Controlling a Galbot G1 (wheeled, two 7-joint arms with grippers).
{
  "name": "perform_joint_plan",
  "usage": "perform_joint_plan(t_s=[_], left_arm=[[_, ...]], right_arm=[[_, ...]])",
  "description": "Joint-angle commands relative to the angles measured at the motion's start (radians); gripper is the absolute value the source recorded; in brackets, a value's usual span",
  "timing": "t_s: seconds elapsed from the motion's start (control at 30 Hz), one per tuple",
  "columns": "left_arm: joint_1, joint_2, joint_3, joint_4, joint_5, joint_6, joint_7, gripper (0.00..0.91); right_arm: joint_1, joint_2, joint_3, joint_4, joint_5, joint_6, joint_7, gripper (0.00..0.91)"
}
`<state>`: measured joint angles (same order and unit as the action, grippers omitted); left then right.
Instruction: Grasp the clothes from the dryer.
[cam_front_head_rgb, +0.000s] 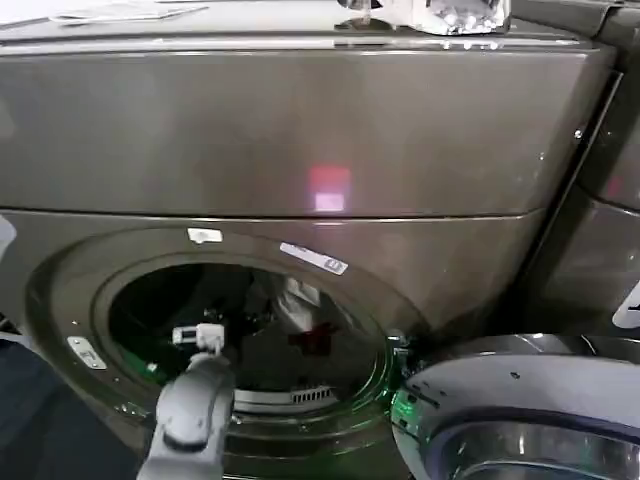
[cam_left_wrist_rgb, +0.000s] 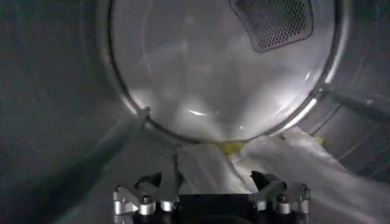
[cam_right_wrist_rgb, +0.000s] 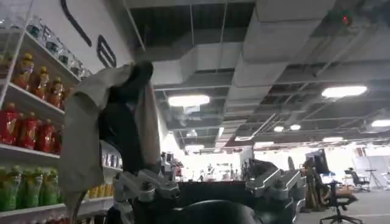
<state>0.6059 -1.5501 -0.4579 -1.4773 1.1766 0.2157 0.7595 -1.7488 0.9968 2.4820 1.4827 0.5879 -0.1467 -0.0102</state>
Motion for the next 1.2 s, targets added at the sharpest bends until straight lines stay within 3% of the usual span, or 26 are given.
perform_joint_plan(t_s=[0.03, 0.27, 1.2], left_arm=[[-0.089, 0.007, 0.000, 0.076, 0.319, -0.375, 0.444, 0.907], [-0.123, 0.015, 0.033, 0.085, 0.225, -0.431, 0.588, 0.907], [-0.167, 0.010, 0.053, 0.335, 0.095, -0.299, 0.587, 0.907]], right_arm=[[0.001, 0.002, -0.002, 0.005, 0.000, -0.001, 0.000, 0.907], [0.019, -0.003, -0.028, 0.008, -0.002, 0.003, 0.000, 0.907], [0.027, -0.001, -0.046, 0.031, -0.003, 0.002, -0.001, 0.907]])
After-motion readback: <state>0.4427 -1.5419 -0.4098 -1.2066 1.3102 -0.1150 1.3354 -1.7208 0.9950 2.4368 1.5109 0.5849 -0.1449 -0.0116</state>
